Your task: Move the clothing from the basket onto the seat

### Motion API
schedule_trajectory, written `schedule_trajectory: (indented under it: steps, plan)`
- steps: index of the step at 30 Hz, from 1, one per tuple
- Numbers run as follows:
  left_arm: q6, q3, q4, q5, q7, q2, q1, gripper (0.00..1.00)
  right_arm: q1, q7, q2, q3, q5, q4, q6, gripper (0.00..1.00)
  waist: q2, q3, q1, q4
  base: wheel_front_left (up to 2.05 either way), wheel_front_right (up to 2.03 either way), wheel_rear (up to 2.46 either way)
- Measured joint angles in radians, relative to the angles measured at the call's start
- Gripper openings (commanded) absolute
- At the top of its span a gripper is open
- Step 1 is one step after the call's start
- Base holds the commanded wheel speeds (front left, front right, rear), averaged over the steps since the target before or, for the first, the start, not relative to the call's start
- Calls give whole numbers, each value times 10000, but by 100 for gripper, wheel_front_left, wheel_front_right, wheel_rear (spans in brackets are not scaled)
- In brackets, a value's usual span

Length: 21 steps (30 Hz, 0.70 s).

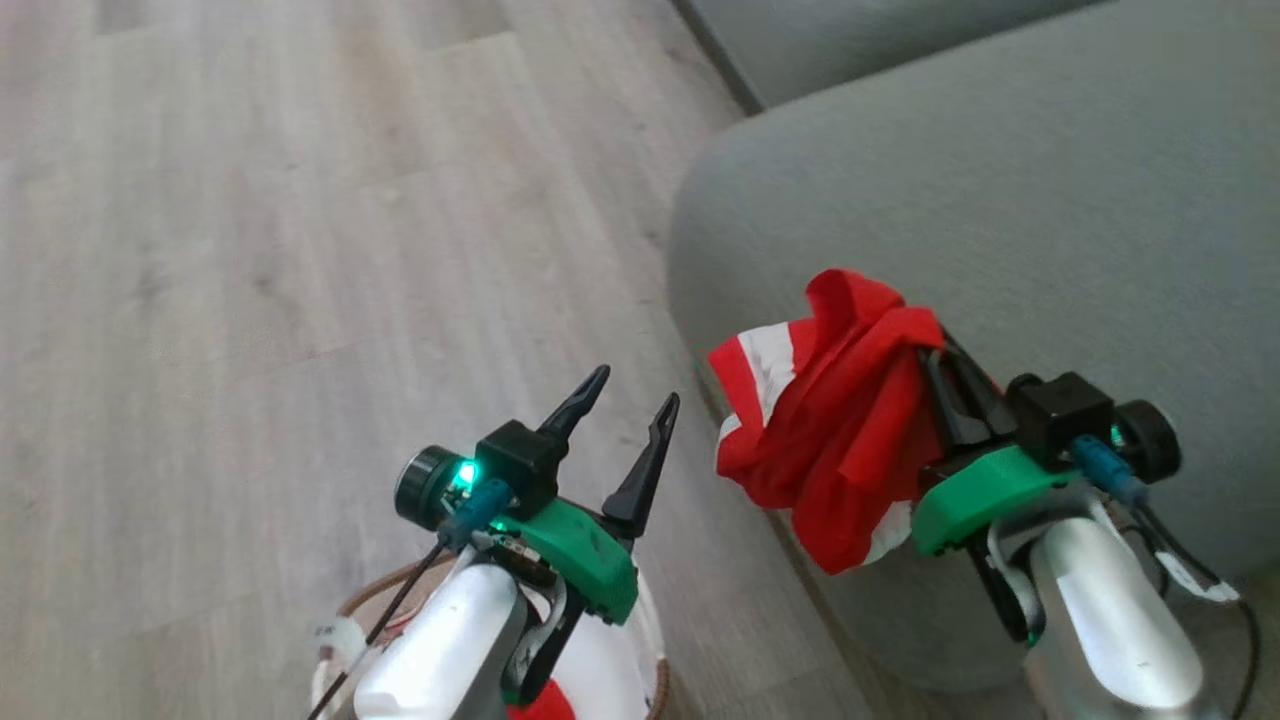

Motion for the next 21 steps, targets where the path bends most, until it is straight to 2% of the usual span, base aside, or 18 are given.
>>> schedule_trajectory:
  steps: [6,11,15,21]
  plan:
    - [-21,8,-86,221,0,-75,57,100,-5,0,-288,-132,2,-111,0,0,0,302,0,-923,0,0,0]
    - [-98,10,-88,360,0,-105,57,100,-121,0,-491,-90,17,-115,0,0,0,614,0,-1393,0,0,0]
    - [-107,33,-94,372,0,-105,51,100,-483,-2,-658,13,21,-52,0,0,0,835,0,-1481,0,0,0]
    - [-100,309,-134,533,0,-107,22,100,-1379,0,-851,290,130,405,0,0,0,1109,0,-1218,0,0,0]
